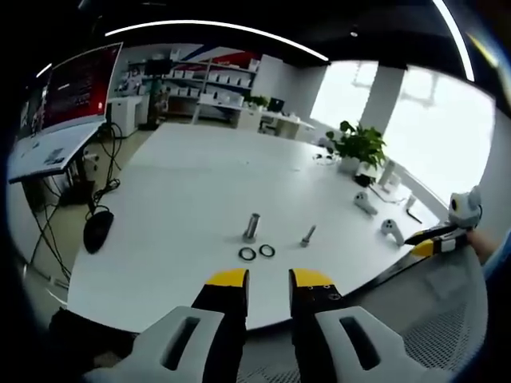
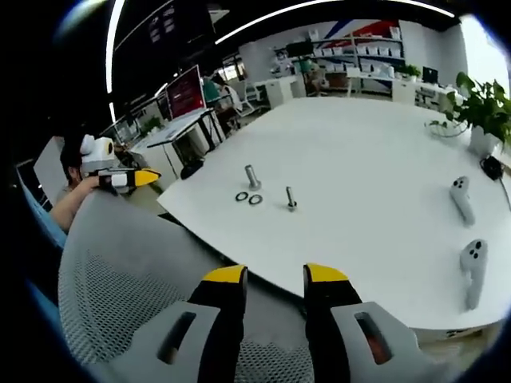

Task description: Place the washer onto the threaded stud by aligning its center hole with the stud, sliding it down to the base, and recovering from edge contact or off-axis alignment until the washer reaches the visible bottom stop.

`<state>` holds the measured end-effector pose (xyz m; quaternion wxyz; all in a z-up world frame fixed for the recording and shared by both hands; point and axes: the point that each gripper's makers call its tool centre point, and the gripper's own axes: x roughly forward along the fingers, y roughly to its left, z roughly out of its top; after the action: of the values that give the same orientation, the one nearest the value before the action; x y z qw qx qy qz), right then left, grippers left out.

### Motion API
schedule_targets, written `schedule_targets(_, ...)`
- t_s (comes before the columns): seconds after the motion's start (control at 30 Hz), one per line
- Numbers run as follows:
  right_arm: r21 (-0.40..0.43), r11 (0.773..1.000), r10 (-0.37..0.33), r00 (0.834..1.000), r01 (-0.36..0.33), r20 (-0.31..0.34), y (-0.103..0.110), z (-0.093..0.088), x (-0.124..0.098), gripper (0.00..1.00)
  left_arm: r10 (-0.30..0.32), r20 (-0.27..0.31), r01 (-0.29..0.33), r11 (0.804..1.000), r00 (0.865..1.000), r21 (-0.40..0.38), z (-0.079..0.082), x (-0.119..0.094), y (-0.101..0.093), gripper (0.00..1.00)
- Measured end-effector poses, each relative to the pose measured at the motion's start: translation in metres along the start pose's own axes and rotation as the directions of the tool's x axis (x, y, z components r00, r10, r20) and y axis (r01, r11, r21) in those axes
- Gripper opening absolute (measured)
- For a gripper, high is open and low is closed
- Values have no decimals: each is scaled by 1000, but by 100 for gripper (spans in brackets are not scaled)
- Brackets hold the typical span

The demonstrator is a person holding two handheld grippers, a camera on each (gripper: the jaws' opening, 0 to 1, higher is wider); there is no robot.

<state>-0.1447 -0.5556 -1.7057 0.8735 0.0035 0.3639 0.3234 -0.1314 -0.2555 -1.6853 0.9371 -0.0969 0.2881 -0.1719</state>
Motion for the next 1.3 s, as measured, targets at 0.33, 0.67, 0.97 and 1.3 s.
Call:
schedule_targets(0.33,27,999,24,999,-23,-49,4,-9,1,30,-38,56,30,989,998,145,12,-5,-11,18)
schedule_targets(0.67,34,999,39,999,-38,-35,6,-7,1,31,-29,23,20,942,999,335,23,-11,-8,11)
schedule_targets(0.97,21,998,55,997,-54,-55,8,-10,1,31,-85,70,59,949,994,310,54,-10,7,26)
schedule_targets(1.3,32,999,35,998,-34,-50,6,-10,1,30,-133,-35,135,881,990,453,56,23,3,46)
